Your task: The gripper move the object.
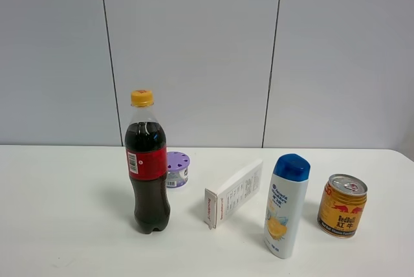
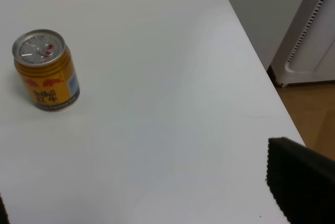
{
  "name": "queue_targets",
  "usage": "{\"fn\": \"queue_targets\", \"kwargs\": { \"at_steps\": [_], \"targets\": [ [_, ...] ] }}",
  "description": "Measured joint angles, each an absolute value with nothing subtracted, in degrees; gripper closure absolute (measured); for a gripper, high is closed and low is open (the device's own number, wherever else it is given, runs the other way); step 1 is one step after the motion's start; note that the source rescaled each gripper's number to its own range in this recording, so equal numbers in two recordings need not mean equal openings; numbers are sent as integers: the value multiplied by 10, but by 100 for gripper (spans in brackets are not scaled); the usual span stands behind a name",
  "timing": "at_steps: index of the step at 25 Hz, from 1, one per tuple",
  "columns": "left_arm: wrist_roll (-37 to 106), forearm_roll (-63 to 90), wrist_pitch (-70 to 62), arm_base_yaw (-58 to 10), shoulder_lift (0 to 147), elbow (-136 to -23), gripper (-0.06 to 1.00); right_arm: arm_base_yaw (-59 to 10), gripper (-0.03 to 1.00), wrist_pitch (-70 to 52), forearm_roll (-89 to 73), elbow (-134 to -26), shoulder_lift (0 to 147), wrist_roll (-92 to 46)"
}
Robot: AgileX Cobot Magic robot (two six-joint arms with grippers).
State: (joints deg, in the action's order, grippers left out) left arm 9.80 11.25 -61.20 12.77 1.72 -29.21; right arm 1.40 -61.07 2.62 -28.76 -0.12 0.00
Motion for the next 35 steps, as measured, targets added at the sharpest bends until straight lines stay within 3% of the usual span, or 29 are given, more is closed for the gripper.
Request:
{"fn": "queue_targets", "kwargs": {
  "at_steps": [35],
  "targets": [
    [93,108,-610,86,-3,-292,-6,14,-3,-611,26,-288,-1,0]
  ]
}}
